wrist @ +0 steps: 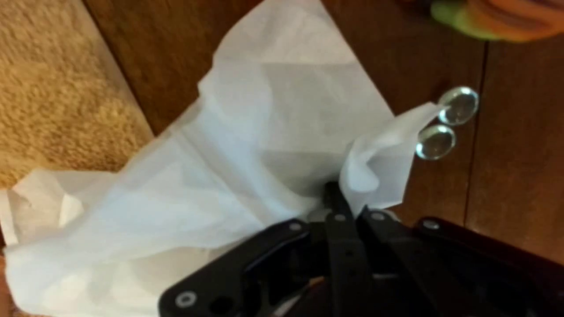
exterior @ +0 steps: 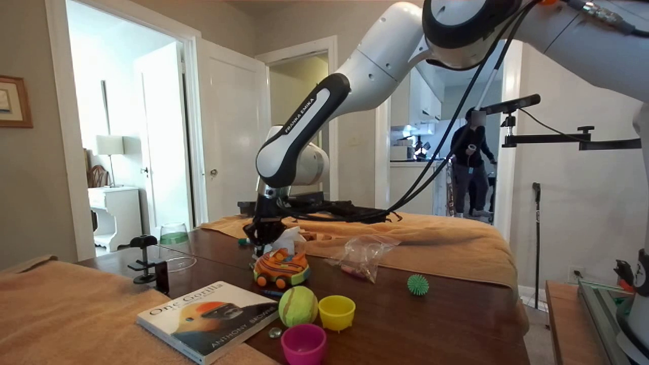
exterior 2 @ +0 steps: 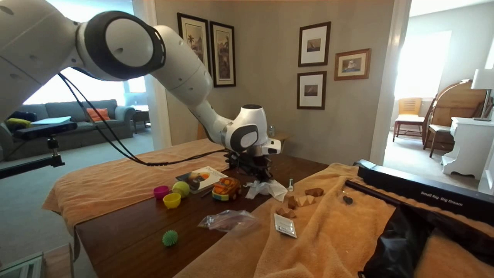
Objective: Use the white paper towel to wipe the table.
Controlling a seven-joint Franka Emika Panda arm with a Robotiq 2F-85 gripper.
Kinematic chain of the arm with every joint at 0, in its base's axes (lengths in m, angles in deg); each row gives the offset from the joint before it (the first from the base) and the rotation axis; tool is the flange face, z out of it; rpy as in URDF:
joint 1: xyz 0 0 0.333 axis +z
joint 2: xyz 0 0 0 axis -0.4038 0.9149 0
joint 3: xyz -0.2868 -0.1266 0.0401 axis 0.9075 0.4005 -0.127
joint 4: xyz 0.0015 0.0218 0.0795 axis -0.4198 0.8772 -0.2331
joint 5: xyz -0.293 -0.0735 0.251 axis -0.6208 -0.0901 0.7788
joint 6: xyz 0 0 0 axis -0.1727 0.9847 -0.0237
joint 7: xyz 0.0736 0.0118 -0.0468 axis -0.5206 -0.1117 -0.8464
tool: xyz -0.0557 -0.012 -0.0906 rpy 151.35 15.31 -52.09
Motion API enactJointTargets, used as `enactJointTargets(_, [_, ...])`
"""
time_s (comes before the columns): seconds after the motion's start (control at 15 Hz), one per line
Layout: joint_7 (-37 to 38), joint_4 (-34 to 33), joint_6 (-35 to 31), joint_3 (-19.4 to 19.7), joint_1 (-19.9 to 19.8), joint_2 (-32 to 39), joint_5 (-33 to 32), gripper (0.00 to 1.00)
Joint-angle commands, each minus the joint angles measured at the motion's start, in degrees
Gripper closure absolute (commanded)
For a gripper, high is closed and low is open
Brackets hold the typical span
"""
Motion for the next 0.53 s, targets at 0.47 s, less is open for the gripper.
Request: enactJointTargets(0.47, [5.71,-8.62,3.66,3.56,2.97,4.88,-2.96,1.00])
